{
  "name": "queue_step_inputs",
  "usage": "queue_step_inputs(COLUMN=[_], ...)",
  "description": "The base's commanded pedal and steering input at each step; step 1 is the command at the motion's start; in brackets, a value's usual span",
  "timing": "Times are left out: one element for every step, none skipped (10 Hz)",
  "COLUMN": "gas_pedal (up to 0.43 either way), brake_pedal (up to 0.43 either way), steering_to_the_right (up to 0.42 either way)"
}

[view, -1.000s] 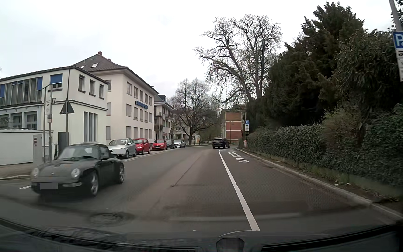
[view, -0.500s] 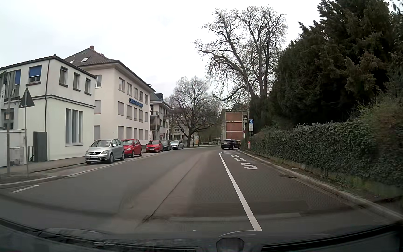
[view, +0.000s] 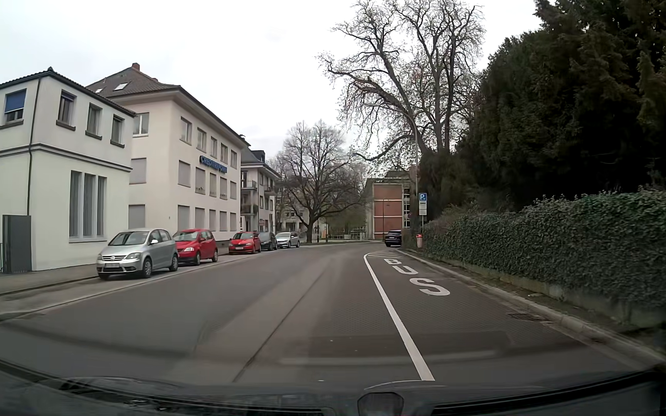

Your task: Follow the waypoints while adhering to traffic rules and regulations

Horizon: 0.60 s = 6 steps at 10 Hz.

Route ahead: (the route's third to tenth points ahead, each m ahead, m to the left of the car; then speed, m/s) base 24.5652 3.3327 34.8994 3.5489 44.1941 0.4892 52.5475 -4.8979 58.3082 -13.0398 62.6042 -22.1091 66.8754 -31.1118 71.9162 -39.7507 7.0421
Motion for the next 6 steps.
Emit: queue_step_inputs(gas_pedal=[0.067,0.067,0.067,0.067,0.067,0.067], brake_pedal=[0.000,0.000,0.000,0.000,0.000,0.000], steering_to_the_right=[0.003,0.002,0.000,0.000,0.000,0.000])
